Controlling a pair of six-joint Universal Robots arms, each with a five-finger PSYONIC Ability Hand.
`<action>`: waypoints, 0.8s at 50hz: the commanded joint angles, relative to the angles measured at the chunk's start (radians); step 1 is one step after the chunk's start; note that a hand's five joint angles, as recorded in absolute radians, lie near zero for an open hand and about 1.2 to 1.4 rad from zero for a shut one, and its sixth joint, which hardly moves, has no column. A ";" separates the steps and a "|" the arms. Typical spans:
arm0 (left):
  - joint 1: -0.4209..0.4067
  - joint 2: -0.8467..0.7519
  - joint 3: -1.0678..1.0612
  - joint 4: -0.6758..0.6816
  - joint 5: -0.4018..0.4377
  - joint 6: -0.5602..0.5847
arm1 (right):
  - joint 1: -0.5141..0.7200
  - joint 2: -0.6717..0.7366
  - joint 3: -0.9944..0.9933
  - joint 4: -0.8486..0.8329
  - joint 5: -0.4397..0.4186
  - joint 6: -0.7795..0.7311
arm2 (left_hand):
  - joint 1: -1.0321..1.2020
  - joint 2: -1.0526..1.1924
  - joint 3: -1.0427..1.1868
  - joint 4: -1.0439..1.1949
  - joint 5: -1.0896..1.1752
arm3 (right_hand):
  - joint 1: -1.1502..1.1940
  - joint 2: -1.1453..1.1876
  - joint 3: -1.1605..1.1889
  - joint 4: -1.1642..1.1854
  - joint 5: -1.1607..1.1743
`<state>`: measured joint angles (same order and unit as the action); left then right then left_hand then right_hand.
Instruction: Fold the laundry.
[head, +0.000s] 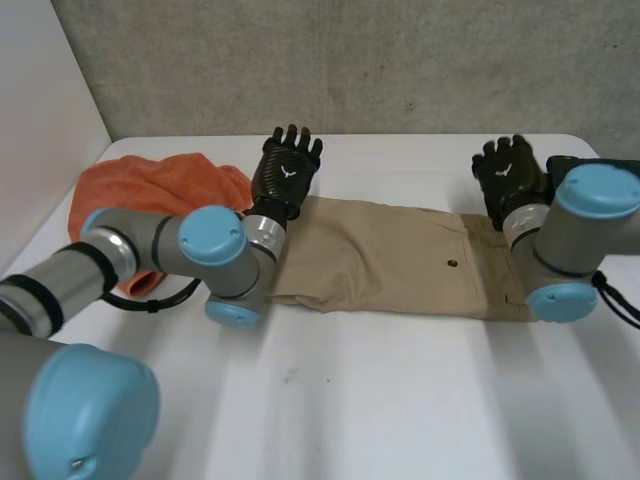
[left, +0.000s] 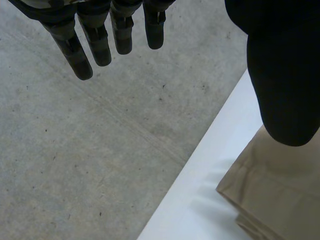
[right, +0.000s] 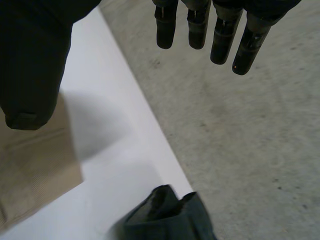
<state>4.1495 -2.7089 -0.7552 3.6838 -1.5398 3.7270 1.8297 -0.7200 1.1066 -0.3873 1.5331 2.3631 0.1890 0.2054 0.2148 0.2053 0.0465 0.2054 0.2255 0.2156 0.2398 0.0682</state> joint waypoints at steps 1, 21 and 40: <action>-0.008 0.262 -0.324 0.002 0.000 -0.091 | -0.006 -0.281 0.232 0.083 -0.007 0.128 | -0.015 -0.031 -0.040 -0.031 -0.047 | -0.031 -0.051 -0.041 -0.065 -0.068; -0.011 0.577 -0.808 -0.005 -0.002 -0.280 | -0.173 -0.320 0.480 0.328 -0.176 0.271 | -0.015 -0.031 -0.040 -0.031 -0.047 | 0.255 0.235 0.245 0.221 0.218; -0.011 0.702 -0.874 -0.027 0.000 -0.282 | -0.283 -0.417 0.489 0.268 -0.177 0.133 | -0.015 -0.031 -0.040 -0.031 -0.047 | 1.191 1.171 1.181 1.156 1.153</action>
<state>4.1386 -2.0844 -1.5843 3.6690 -1.5412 3.4477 1.6097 -1.0250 1.5716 -0.1383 1.3588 2.6090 0.1890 0.2036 0.2148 0.2053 0.0465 0.9072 1.1788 1.1806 1.1906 0.9615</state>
